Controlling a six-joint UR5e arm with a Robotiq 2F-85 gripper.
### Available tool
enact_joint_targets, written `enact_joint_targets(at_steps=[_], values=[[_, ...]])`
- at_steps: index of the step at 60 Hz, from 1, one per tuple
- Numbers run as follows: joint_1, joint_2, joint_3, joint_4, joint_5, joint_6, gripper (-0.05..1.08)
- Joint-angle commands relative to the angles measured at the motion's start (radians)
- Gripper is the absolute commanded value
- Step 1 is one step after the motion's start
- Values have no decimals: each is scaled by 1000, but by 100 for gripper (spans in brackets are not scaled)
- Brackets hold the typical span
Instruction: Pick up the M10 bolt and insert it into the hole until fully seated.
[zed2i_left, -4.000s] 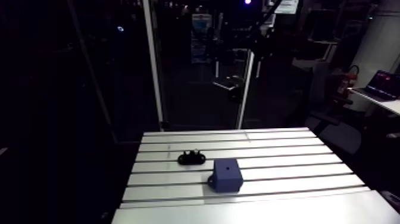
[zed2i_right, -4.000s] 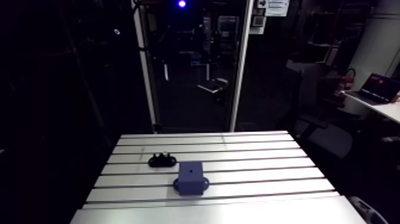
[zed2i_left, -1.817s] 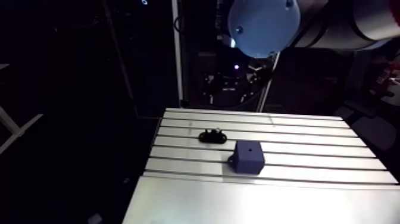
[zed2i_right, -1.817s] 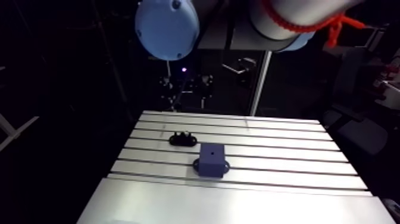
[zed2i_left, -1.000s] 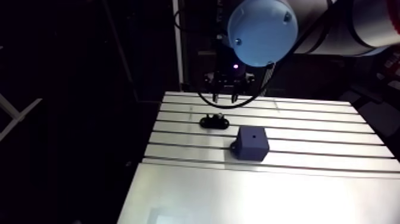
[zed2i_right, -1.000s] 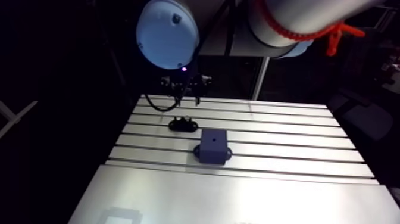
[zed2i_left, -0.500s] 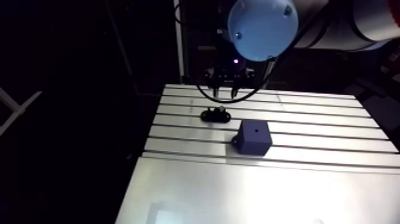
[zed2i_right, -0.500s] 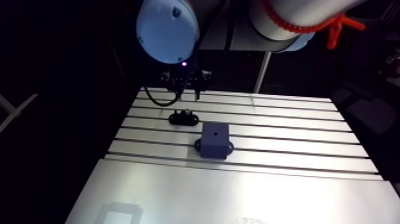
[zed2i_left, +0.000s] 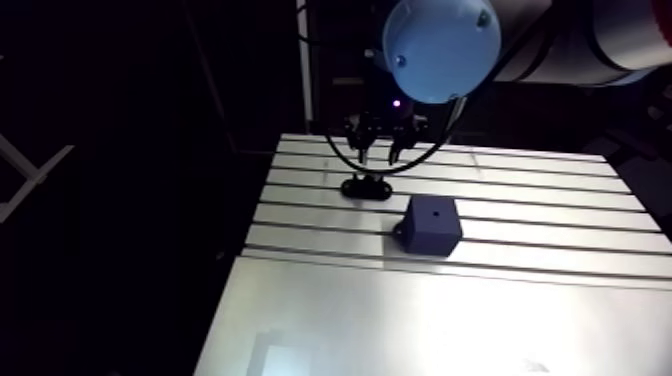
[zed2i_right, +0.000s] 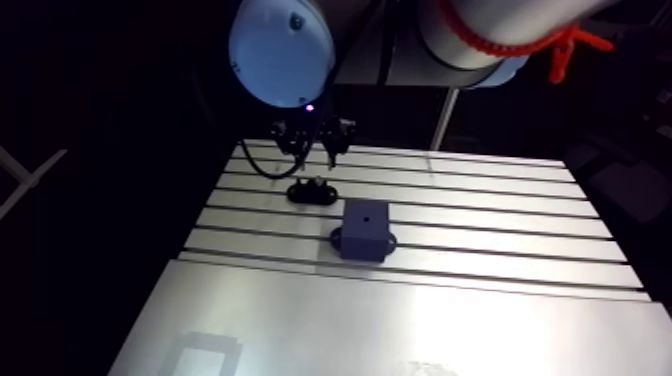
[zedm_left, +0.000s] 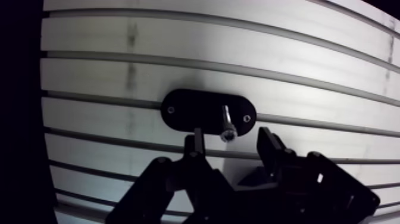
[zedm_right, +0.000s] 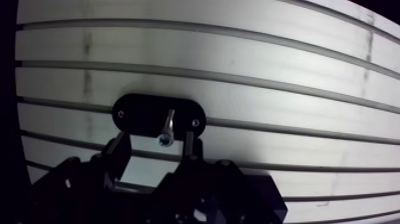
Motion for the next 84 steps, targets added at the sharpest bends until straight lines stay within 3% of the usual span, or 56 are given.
enact_joint_targets(at_steps=[1,84], values=[[4,6,2,0,-2,2,43],[5,37,30,-60,-7,3,45]])
